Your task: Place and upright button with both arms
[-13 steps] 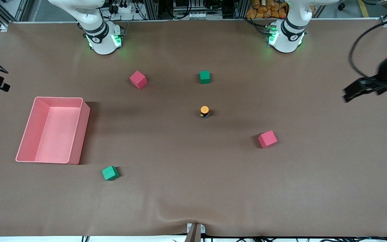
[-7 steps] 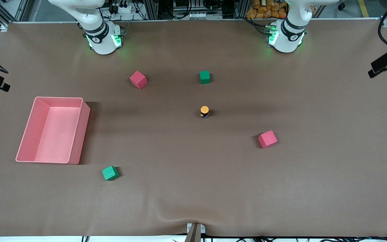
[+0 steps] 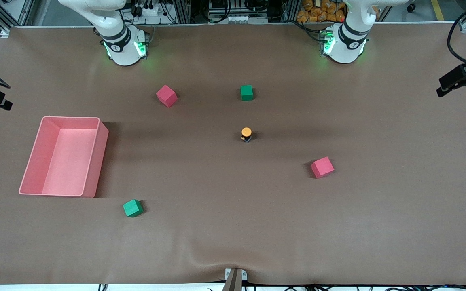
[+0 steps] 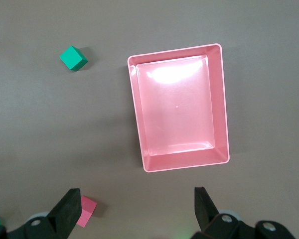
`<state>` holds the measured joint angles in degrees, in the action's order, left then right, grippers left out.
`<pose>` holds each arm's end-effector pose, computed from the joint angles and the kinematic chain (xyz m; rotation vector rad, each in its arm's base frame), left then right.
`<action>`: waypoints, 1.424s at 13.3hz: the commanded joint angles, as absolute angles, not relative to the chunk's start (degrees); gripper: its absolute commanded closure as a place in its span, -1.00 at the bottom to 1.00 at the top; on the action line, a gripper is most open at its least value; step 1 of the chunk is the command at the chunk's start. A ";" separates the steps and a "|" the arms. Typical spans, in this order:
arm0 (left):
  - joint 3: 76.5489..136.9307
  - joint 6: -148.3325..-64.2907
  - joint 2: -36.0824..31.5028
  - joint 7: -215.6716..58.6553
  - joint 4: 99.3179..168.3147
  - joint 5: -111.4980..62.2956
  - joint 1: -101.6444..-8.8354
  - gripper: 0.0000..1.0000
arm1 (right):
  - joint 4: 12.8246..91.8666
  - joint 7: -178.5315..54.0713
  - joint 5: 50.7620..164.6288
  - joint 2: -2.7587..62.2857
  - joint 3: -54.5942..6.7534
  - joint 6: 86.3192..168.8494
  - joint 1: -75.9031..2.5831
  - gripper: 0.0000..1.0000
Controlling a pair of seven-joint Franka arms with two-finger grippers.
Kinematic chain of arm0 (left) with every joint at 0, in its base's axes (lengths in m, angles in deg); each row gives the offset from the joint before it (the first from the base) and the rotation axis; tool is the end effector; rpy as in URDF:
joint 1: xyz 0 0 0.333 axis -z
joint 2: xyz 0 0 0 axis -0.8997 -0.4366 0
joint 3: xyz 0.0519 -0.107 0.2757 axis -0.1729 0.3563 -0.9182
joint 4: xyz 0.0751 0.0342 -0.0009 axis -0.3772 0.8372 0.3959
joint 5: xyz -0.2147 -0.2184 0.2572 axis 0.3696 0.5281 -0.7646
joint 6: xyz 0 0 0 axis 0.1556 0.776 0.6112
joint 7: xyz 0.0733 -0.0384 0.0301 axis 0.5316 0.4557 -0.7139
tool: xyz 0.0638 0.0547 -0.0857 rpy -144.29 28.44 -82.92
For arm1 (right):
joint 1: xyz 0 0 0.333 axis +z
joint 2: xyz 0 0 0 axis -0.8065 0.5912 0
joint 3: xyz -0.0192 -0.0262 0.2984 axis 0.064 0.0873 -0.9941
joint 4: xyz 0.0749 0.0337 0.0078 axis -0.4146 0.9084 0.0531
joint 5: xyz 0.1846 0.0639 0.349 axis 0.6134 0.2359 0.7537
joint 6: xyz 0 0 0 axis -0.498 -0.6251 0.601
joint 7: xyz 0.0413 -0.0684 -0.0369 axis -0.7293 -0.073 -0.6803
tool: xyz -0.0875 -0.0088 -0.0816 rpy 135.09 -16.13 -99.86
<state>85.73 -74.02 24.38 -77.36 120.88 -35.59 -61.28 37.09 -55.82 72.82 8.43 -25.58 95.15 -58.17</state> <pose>0.5468 0.0040 0.6259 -3.1035 -0.1465 0.0230 0.5553 -0.0746 0.6172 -3.0943 0.2537 0.0725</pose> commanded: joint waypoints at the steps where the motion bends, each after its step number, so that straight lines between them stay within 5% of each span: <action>1: 85.43 -75.54 23.95 -76.89 120.85 -34.82 -61.48 -1.00 | 36.47 -56.14 73.75 8.41 -26.21 94.93 -59.21 -1.00; 19: 85.69 -75.19 24.21 -73.37 121.03 -34.12 -61.57 -1.00 | 36.47 -56.23 73.57 8.41 -26.29 94.84 -59.12 -1.00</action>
<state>85.40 -75.16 23.55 -74.32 121.08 -35.36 -61.28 37.09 -55.82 72.82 8.43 -25.59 95.16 -58.17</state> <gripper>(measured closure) 0.000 0.000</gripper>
